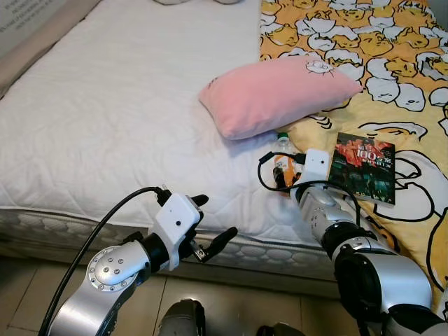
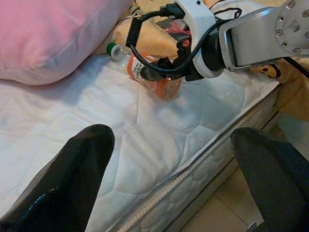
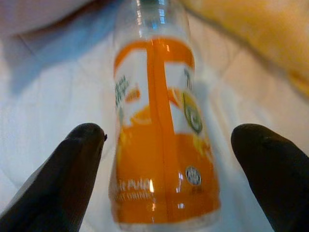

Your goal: Clean up the room

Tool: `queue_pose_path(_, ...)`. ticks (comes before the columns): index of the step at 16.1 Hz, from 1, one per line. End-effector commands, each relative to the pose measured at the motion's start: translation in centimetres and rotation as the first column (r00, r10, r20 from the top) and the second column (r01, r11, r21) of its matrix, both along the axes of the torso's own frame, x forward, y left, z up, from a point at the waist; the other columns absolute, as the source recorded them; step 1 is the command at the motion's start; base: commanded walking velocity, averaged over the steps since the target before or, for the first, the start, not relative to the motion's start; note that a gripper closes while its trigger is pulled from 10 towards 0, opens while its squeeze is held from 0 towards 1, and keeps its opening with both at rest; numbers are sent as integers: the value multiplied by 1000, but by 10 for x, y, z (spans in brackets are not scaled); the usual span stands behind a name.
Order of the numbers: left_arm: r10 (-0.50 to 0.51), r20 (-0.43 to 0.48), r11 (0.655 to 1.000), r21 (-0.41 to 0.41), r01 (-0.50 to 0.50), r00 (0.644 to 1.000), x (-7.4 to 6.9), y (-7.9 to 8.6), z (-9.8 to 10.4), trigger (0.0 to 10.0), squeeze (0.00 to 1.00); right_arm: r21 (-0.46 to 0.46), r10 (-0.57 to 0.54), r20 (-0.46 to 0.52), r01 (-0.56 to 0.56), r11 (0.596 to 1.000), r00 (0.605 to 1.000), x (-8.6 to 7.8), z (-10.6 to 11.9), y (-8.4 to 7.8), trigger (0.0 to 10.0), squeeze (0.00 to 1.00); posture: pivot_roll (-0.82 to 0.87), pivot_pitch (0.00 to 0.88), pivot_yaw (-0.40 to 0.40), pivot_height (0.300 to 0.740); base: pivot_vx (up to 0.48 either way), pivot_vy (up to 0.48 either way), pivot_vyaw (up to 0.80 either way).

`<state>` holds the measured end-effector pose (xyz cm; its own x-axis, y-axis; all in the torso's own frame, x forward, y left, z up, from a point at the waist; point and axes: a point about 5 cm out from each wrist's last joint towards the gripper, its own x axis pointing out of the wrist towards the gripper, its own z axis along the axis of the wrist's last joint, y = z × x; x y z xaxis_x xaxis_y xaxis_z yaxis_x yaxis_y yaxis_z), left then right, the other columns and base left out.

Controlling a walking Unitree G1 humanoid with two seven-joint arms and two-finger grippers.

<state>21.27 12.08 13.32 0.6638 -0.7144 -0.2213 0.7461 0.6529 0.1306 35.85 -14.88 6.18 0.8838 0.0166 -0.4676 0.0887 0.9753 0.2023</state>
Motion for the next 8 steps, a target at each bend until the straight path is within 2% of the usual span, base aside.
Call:
queue_pose_path(1,6,3,1000,0,-6,1000,-2,1,3,10000,0,29,1,-52,1,1000,999,-7,-10,1,10000,0,334,179,-5,731,0,0,0)
queue_pose_path(3,11,4,1000,-1,-11,1000,-1,-1,4,10000,0,28,19,-63,-18,999,998,-8,-12,2,10000,0,334,179,-5,731,0,0,0)
queue_pose_path(4,14,6,1000,-2,-14,1000,-1,-1,4,10000,0,10,33,-55,-33,999,998,-7,-10,3,3059,0,337,182,-9,731,0,0,0)
queue_pose_path(5,24,8,1000,-5,-24,1000,-1,-1,5,10000,0,0,55,-36,-55,998,998,-4,-7,5,0,0,338,182,-12,731,0,0,0)
queue_pose_path(8,32,8,999,-2,-32,999,0,-1,3,10000,0,-34,99,-23,-100,994,995,-3,-5,10,0,0,338,181,-17,731,0,0,0)
